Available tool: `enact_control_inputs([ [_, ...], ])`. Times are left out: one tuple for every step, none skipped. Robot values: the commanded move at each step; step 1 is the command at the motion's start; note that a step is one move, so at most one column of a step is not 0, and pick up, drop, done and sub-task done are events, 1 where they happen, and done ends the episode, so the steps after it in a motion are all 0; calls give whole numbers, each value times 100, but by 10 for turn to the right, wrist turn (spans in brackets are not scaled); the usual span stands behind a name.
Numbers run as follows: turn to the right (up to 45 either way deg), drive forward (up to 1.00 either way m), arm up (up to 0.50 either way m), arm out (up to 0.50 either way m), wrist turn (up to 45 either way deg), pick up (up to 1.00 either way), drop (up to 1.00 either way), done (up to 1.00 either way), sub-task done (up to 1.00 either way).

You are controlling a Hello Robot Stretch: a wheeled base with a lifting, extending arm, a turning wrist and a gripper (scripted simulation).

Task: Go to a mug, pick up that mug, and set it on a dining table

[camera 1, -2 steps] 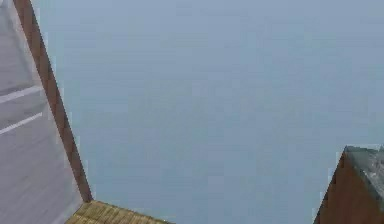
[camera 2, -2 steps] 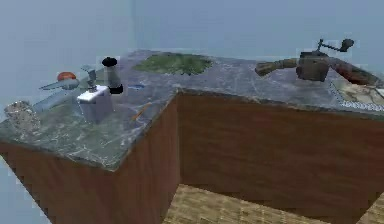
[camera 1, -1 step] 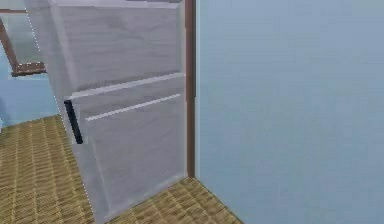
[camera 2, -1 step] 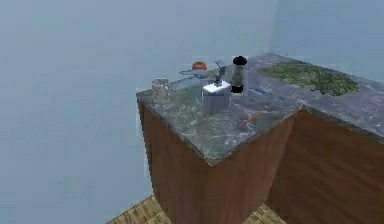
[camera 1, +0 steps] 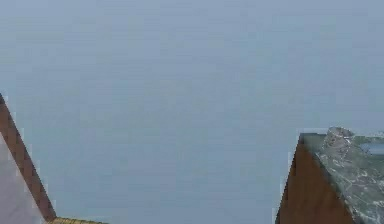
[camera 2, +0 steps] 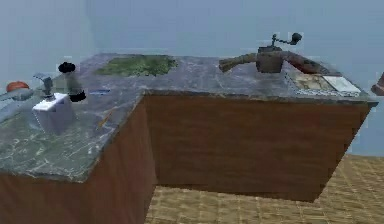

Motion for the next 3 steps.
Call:
enact_control_inputs([
  [120, 0, 0, 0, 0, 0, 0, 0, 0],
  [0, 55, 0, 0, 0, 0, 0, 0, 0],
  [-300, 0, 0, 0, 0, 0, 0, 0, 0],
])
